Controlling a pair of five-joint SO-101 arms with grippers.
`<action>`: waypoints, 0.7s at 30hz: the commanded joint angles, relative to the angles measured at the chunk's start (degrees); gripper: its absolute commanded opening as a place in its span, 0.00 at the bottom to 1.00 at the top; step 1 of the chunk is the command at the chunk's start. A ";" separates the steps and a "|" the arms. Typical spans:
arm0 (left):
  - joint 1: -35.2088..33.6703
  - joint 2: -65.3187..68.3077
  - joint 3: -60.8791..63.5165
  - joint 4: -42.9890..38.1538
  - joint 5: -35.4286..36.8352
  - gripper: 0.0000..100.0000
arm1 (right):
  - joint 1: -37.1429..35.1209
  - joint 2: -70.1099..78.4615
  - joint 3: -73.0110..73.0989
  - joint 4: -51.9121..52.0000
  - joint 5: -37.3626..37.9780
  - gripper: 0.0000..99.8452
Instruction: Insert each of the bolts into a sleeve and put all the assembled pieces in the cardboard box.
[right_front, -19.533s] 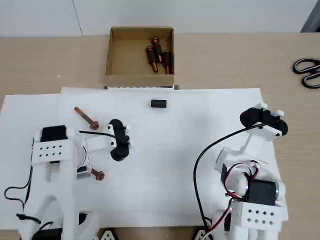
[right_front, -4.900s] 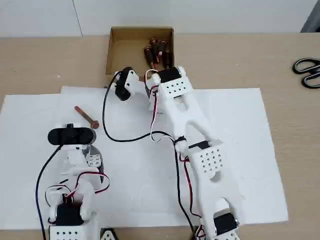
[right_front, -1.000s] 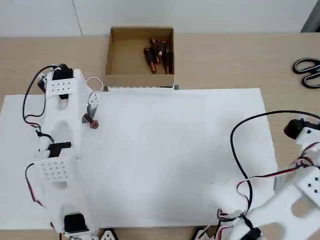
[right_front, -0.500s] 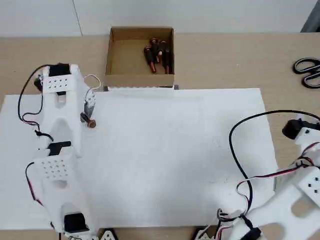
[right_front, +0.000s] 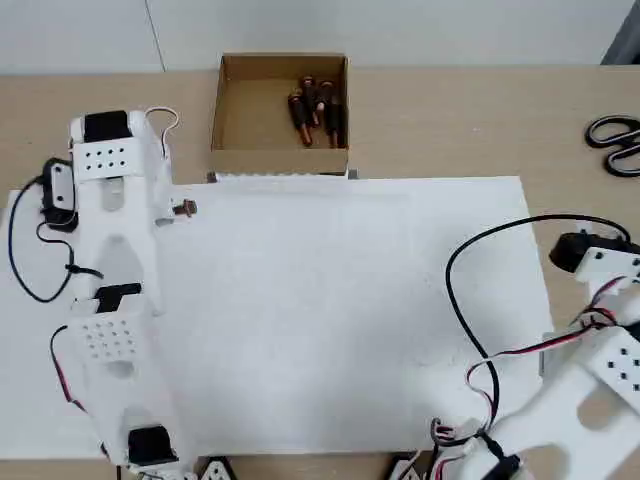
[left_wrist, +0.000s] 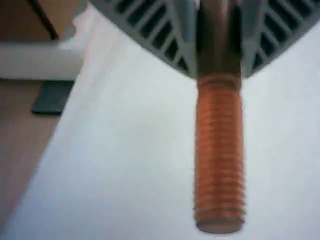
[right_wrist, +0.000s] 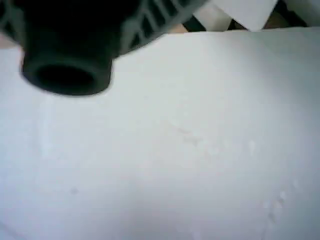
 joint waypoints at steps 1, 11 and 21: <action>1.14 -4.40 0.13 1.58 2.29 0.01 | -0.48 -1.45 -0.35 -0.22 0.18 0.00; 0.88 -4.66 -0.04 1.58 -2.46 0.06 | -0.48 -1.45 -0.26 -0.22 0.18 0.00; 1.49 -4.66 -0.04 1.67 -8.26 0.24 | -0.48 -1.45 -0.26 -0.22 0.18 0.00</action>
